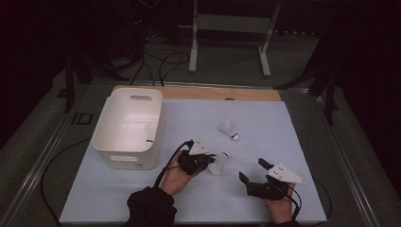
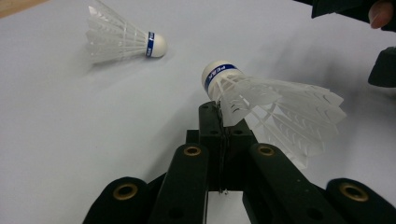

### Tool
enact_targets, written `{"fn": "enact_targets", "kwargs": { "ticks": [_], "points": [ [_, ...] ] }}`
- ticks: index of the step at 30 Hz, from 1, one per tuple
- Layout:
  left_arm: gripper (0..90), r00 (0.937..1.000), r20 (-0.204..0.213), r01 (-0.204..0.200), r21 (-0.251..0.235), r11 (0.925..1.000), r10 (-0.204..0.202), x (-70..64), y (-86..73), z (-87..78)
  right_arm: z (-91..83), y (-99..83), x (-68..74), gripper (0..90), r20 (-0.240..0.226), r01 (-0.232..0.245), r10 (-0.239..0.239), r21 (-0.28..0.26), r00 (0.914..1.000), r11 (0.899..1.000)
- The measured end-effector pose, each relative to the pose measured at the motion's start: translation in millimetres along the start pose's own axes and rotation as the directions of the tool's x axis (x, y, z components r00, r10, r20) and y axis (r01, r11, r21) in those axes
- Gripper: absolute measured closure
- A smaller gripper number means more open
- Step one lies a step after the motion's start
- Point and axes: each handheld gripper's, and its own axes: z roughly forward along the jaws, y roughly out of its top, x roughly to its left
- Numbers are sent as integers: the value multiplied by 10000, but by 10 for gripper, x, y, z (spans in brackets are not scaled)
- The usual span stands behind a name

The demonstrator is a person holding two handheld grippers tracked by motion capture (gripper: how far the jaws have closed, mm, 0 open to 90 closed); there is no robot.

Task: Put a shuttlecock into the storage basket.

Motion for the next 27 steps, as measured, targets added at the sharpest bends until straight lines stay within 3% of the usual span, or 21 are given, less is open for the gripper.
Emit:
{"fn": "enact_targets", "kwargs": {
  "ticks": [27],
  "points": [
    [898,9996,245,-163,-431,9989,174,-75,169,-163,-3,1,-3,81,54,-62,63,-49,10000,10000]
  ]
}}
